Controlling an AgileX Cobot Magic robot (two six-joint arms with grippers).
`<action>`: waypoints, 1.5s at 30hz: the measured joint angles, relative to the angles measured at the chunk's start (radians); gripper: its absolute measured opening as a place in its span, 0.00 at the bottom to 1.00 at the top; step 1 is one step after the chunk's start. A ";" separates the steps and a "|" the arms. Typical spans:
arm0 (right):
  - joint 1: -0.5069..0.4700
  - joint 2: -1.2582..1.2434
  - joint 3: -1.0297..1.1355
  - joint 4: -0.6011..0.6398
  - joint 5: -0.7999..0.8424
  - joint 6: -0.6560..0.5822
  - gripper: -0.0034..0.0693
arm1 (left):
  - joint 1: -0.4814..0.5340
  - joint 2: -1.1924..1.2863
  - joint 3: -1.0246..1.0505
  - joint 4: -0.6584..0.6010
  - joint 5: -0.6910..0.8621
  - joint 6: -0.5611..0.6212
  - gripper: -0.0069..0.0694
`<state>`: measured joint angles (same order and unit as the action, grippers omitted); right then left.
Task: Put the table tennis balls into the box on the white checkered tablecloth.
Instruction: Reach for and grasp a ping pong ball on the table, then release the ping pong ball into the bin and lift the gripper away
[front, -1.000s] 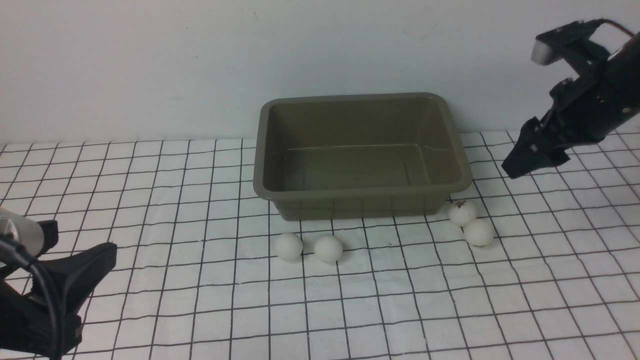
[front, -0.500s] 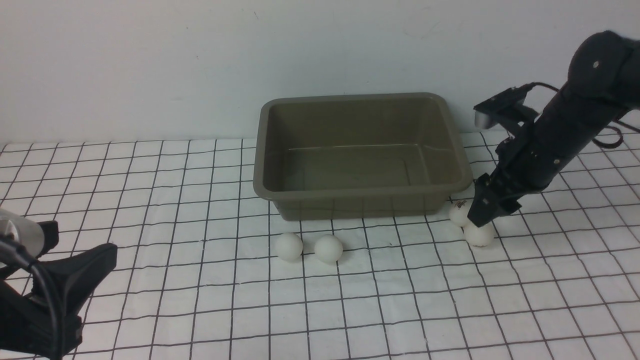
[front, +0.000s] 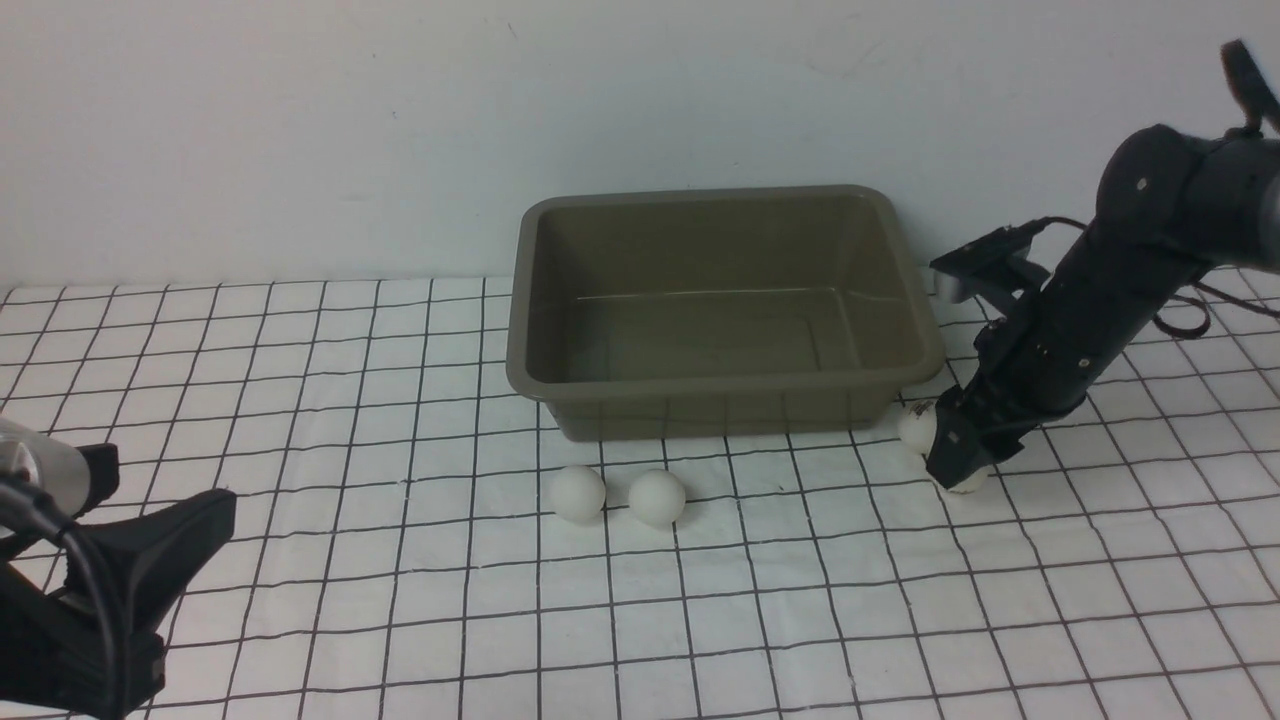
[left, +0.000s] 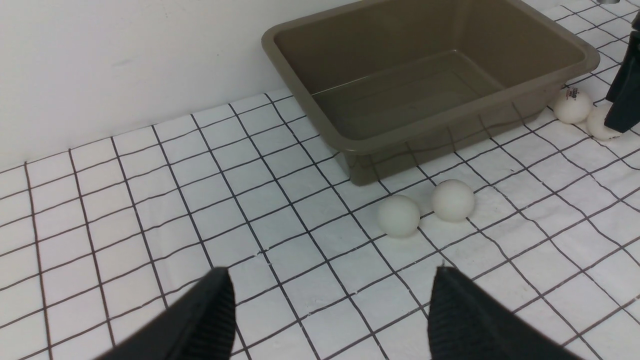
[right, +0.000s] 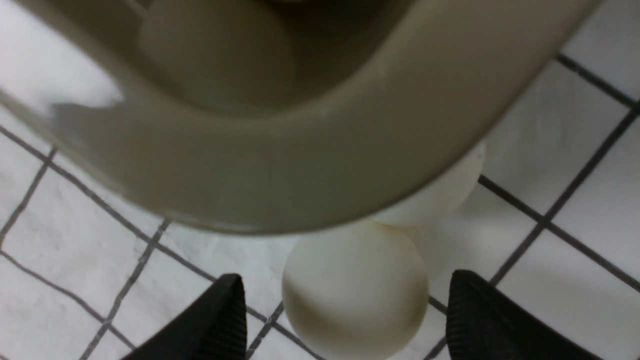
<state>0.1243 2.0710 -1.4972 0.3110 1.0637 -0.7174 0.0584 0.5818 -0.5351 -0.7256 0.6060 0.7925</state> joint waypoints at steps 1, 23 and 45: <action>0.000 0.009 0.000 0.004 -0.001 0.000 0.71 | 0.000 0.000 0.000 0.000 0.000 0.000 0.70; 0.000 -0.071 -0.151 -0.206 0.139 0.101 0.54 | 0.000 0.000 0.000 0.000 0.001 0.001 0.70; 0.019 0.074 -0.343 0.392 -0.017 -0.157 0.64 | 0.000 0.000 0.000 0.000 0.022 0.001 0.70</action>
<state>0.1438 2.1452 -1.8400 0.7031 1.0466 -0.8746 0.0584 0.5818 -0.5351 -0.7256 0.6277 0.7934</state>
